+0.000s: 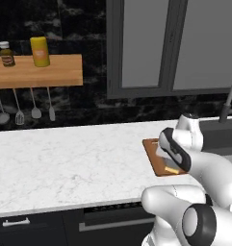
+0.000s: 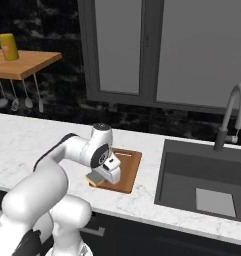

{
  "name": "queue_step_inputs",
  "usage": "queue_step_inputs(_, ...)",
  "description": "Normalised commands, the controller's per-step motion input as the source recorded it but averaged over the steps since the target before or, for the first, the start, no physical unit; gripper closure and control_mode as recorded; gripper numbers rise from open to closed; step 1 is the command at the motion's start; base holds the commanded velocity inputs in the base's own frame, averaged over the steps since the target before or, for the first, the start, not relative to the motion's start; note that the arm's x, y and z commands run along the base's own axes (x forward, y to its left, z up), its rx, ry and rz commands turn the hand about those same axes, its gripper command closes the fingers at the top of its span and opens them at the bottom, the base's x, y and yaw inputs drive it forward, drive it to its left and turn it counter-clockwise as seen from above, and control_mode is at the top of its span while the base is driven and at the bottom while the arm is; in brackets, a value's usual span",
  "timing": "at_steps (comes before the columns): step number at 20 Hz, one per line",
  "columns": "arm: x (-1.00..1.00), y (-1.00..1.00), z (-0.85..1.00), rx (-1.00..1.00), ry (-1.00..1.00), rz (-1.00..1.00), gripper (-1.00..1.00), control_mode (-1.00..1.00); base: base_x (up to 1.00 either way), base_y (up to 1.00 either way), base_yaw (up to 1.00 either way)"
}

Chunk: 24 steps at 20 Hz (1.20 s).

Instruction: Pick up the sponge from the counter and clean the cutting board by briefly scrubbing or pressing down on the cutting board. Once finished, release the sponge.

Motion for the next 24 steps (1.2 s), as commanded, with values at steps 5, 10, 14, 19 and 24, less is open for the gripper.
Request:
queue_step_inputs(5, 0.09, 0.0, -0.3, 0.0, 0.03, 0.06, 1.0, -1.0, 0.0, 0.0, 0.0)
queue_step_inputs(10, 0.13, 0.0, -0.08, 0.0, 0.01, 0.07, 1.0, -1.0, 0.0, 0.0, 0.0)
queue_step_inputs(14, 0.02, 0.05, 0.0, 0.0, 0.0, 0.14, 1.0, -1.0, 0.0, 0.0, 0.0)
queue_step_inputs(19, 0.12, 0.11, 0.0, 0.0, 0.0, 0.06, 1.0, -1.0, 0.0, 0.0, 0.0)
queue_step_inputs(24, 0.29, 0.12, -0.02, 0.0, 0.0, 0.0, 1.0, -1.0, 0.0, 0.0, 0.0)
